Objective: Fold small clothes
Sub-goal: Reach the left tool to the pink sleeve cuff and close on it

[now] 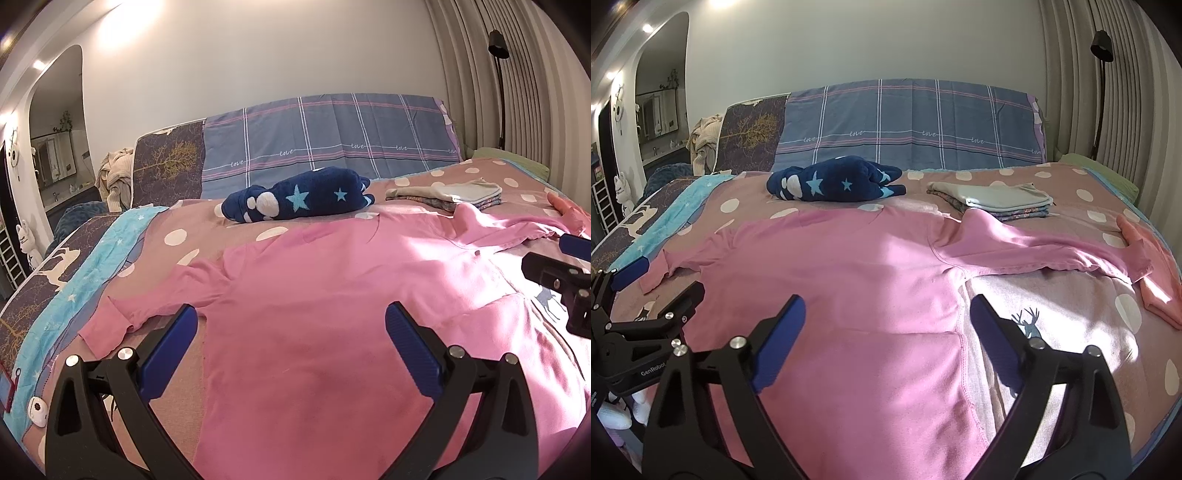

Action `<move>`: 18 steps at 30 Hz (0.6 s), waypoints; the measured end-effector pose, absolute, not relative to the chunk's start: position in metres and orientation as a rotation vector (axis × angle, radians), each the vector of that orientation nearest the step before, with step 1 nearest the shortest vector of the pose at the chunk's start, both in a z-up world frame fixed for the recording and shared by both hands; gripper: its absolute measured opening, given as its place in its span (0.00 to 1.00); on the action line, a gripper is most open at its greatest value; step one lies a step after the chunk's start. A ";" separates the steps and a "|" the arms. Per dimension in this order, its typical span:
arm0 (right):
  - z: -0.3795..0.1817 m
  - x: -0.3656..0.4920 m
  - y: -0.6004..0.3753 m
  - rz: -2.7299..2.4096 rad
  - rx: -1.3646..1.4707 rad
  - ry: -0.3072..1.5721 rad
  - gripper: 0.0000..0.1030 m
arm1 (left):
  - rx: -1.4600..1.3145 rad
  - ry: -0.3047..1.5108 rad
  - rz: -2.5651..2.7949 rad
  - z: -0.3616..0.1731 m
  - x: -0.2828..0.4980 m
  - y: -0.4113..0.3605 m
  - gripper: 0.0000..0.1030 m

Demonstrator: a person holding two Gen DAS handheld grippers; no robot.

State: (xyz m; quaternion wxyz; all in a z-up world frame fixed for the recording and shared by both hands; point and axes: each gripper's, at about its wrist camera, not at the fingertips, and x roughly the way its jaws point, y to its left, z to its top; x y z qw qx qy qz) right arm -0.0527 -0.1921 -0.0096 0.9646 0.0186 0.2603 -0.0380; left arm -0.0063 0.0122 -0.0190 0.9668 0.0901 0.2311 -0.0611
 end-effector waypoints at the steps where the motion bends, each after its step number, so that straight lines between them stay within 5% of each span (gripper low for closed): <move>1: -0.010 -0.052 -0.191 -0.076 0.035 0.528 0.84 | 0.181 0.469 -0.121 -0.020 -0.005 0.014 0.99; 18: -0.019 -0.027 -0.165 0.013 -0.003 0.605 0.55 | 0.115 0.614 0.108 -0.041 0.037 0.116 0.89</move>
